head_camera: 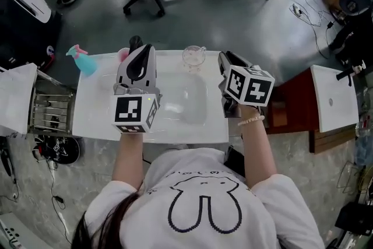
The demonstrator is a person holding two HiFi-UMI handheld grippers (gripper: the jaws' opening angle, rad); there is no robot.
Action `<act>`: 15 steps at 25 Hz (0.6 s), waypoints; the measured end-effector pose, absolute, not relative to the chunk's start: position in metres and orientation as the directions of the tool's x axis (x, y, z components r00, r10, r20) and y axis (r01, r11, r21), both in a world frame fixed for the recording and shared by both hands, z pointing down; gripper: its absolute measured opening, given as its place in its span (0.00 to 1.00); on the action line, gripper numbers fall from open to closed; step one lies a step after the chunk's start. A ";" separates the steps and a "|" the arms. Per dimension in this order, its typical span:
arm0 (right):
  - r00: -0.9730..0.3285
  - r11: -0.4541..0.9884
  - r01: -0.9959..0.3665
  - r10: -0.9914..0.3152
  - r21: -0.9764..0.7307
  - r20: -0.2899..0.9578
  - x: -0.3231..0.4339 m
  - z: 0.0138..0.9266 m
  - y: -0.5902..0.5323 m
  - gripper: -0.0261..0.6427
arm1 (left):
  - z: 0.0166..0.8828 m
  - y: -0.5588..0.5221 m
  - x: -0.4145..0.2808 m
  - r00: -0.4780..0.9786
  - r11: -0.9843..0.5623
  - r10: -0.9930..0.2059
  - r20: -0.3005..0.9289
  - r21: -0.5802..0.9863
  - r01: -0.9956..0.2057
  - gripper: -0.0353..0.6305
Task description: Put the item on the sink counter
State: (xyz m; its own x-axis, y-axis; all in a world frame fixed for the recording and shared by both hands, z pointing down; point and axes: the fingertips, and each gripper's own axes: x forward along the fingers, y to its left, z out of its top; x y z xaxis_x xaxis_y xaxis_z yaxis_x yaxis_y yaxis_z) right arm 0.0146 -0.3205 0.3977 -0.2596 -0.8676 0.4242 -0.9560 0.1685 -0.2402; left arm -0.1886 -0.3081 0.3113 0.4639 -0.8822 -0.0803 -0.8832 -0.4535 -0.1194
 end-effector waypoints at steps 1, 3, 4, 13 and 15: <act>-0.263 0.182 -0.957 -0.875 -0.227 0.406 0.016 0.390 -0.316 0.18 | 0.308 -0.306 -0.188 0.461 -0.450 -0.883 -0.086 -0.120 -0.885 0.07; -0.268 0.209 -0.959 -0.890 -0.192 0.370 0.020 0.374 -0.306 0.15 | 0.302 -0.301 -0.186 0.455 -0.444 -0.885 -0.098 -0.121 -0.888 0.07; -0.271 0.221 -0.959 -0.896 -0.175 0.352 0.021 0.367 -0.301 0.13 | 0.299 -0.299 -0.185 0.453 -0.441 -0.886 -0.104 -0.121 -0.890 0.07; -0.297 0.299 -0.954 -0.947 -0.007 0.124 0.028 0.296 -0.269 0.08 | 0.281 -0.289 -0.185 0.441 -0.425 -0.888 -0.130 -0.134 -0.895 0.07; -0.313 0.314 -0.949 -0.949 0.024 0.040 0.027 0.274 -0.262 0.08 | 0.276 -0.290 -0.187 0.437 -0.420 -0.889 -0.136 -0.140 -0.897 0.07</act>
